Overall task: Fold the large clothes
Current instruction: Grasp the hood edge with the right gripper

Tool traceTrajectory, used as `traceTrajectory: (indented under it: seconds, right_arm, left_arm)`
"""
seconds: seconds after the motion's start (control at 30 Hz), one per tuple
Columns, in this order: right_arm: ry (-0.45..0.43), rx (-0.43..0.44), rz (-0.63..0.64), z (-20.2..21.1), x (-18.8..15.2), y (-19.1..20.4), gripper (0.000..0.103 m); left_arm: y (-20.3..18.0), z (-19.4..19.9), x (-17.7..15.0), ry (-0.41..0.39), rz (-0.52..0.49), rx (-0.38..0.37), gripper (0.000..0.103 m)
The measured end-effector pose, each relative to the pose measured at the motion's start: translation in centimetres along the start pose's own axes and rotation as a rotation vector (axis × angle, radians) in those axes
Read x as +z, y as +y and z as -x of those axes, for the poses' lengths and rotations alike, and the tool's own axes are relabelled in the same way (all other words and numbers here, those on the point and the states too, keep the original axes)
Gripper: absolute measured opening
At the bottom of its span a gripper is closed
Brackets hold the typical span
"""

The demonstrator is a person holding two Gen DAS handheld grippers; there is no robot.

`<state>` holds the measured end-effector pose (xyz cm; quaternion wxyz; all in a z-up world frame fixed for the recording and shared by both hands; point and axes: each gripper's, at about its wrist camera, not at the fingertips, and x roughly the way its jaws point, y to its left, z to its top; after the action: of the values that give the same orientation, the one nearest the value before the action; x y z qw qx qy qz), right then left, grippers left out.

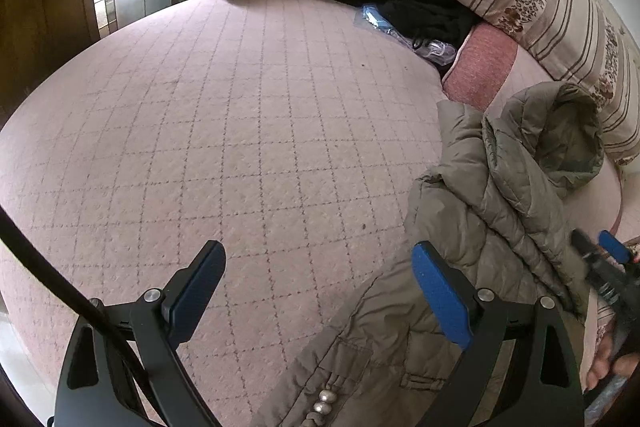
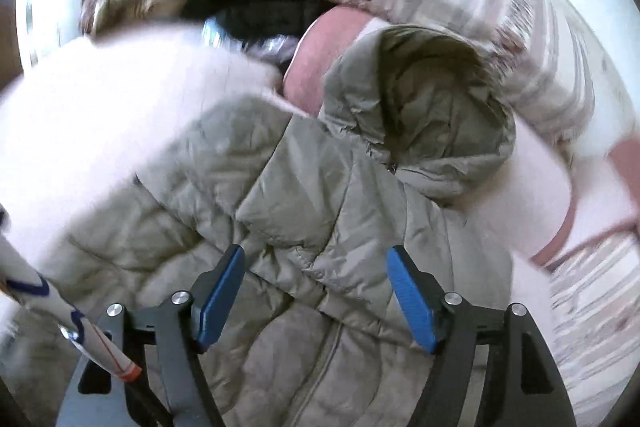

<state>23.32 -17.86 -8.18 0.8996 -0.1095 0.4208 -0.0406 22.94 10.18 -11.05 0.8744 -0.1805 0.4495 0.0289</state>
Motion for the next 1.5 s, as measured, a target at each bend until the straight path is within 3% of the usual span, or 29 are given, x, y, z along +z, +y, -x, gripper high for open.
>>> traceTrajectory:
  seconds: [0.13, 0.17, 0.23, 0.33, 0.4, 0.43, 0.53, 0.6, 0.7, 0.87, 0.97, 1.07, 1.23, 1.33, 1.5]
  right_arm:
    - [0.021, -0.063, -0.19, -1.8, 1.3, -3.1, 0.077]
    - [0.039, -0.065, -0.238, -2.8, 1.6, -3.9, 0.069]
    - [0.09, -0.031, -0.352, -5.4, 2.2, -4.9, 0.055]
    - [0.136, 0.072, -0.488, -8.7, 2.6, -4.9, 0.05]
    - [0.153, 0.151, -0.514, -10.4, 2.8, -3.3, 0.05]
    - [0.168, 0.187, -0.485, -11.3, 3.1, -1.7, 0.052]
    - [0.187, 0.15, -0.348, -12.4, 3.4, 1.8, 0.054]
    - [0.178, 0.152, -0.341, -11.9, 3.6, 1.7, 0.054]
    - [0.156, 0.191, -0.423, -9.9, 3.1, -0.6, 0.057]
    - [0.112, 0.064, -0.525, -6.5, 1.4, -6.8, 0.069]
    - [0.11, 0.041, -0.604, -5.6, 1.7, -9.7, 0.07]
    - [0.075, 0.033, -0.676, -4.9, 3.6, -11.9, 0.075]
    - [-0.014, 0.059, -0.746, -5.1, 9.6, -13.3, 0.088]
    - [-0.059, 0.082, -0.797, -6.4, 13.5, -14.0, 0.09]
    - [-0.112, 0.104, -0.958, -9.6, 17.6, -16.4, 0.093]
  left_arm:
    - [0.1, 0.0, -0.2, 0.006, -0.009, 0.013, 0.094]
    - [0.1, -0.1, -0.3, 0.004, -0.012, 0.016, 0.094]
    - [0.1, -0.1, -0.2, -0.002, -0.016, 0.024, 0.094]
    - [0.0, -0.5, 0.1, 0.003, -0.019, 0.031, 0.094]
    - [0.0, -0.9, 0.1, 0.014, -0.023, 0.032, 0.094]
    - [-0.1, -1.1, 0.1, 0.02, -0.027, 0.036, 0.094]
    - [-0.4, -1.5, 0.1, 0.03, -0.038, 0.045, 0.094]
    - [-0.6, -1.7, 0.0, 0.033, -0.045, 0.051, 0.094]
    - [-0.6, -1.9, -0.2, 0.042, -0.051, 0.058, 0.094]
    - [-0.7, -1.6, -0.8, 0.05, -0.056, 0.05, 0.094]
    - [-1.0, -1.5, -1.0, 0.049, -0.07, 0.042, 0.094]
    - [-1.3, -1.7, -1.0, 0.043, -0.084, 0.032, 0.094]
    - [-1.3, -3.0, -0.9, 0.049, -0.087, 0.023, 0.094]
    - [-1.1, -4.2, -0.6, 0.09, -0.064, -0.003, 0.094]
    - [-0.9, -5.3, -0.2, 0.094, -0.042, -0.01, 0.094]
